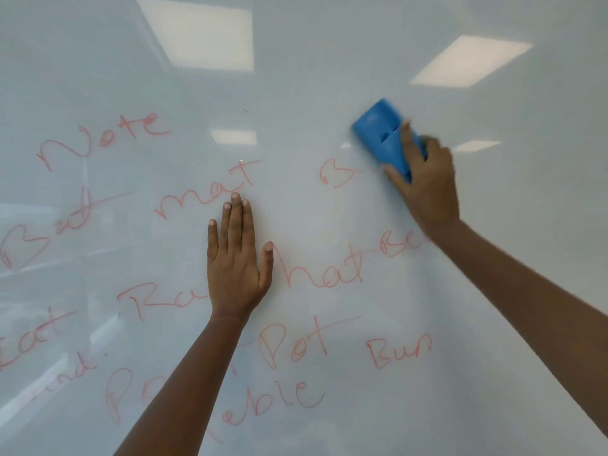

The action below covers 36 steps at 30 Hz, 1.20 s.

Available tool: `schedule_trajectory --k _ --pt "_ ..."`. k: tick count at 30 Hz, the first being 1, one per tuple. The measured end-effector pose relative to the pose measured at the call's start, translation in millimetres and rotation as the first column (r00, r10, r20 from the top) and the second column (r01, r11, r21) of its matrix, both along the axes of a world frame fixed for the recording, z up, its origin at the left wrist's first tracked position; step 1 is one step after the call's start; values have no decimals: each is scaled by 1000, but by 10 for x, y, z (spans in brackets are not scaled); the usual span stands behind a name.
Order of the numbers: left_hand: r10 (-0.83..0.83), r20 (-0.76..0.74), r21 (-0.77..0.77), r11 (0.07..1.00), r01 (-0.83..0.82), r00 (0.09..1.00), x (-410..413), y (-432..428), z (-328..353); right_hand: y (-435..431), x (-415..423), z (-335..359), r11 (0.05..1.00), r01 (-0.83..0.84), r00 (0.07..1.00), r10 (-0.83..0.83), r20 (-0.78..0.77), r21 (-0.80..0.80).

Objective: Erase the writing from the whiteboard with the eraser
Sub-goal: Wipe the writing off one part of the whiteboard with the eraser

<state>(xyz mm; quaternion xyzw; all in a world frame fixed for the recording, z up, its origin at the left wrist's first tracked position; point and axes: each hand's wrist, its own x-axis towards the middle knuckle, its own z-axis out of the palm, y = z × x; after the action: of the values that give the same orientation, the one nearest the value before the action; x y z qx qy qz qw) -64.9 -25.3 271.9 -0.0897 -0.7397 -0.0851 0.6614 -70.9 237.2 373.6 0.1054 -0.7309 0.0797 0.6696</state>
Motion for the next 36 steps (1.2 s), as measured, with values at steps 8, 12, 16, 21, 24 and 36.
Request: schedule_trajectory --k 8,12,16,21,24,36 --pt "-156 -45 50 986 158 987 42 -8 6 22 111 -556 501 42 987 115 -115 865" --pt "-142 -39 50 988 143 989 42 4 4 9 73 239 933 15 985 48 -165 359" --pt "-154 -58 49 986 157 986 34 5 5 -252 37 335 999 -34 999 33 -30 -16" --pt "-252 -76 65 964 257 965 32 -27 -1 -578 124 -832 834 -113 971 207 -117 539" --pt "-268 -70 83 958 273 961 50 -33 5 -351 190 -1322 577 -71 986 166 -32 813" --pt "-187 -34 81 979 189 982 74 -1 10 -162 46 -65 993 -118 988 119 -97 12"
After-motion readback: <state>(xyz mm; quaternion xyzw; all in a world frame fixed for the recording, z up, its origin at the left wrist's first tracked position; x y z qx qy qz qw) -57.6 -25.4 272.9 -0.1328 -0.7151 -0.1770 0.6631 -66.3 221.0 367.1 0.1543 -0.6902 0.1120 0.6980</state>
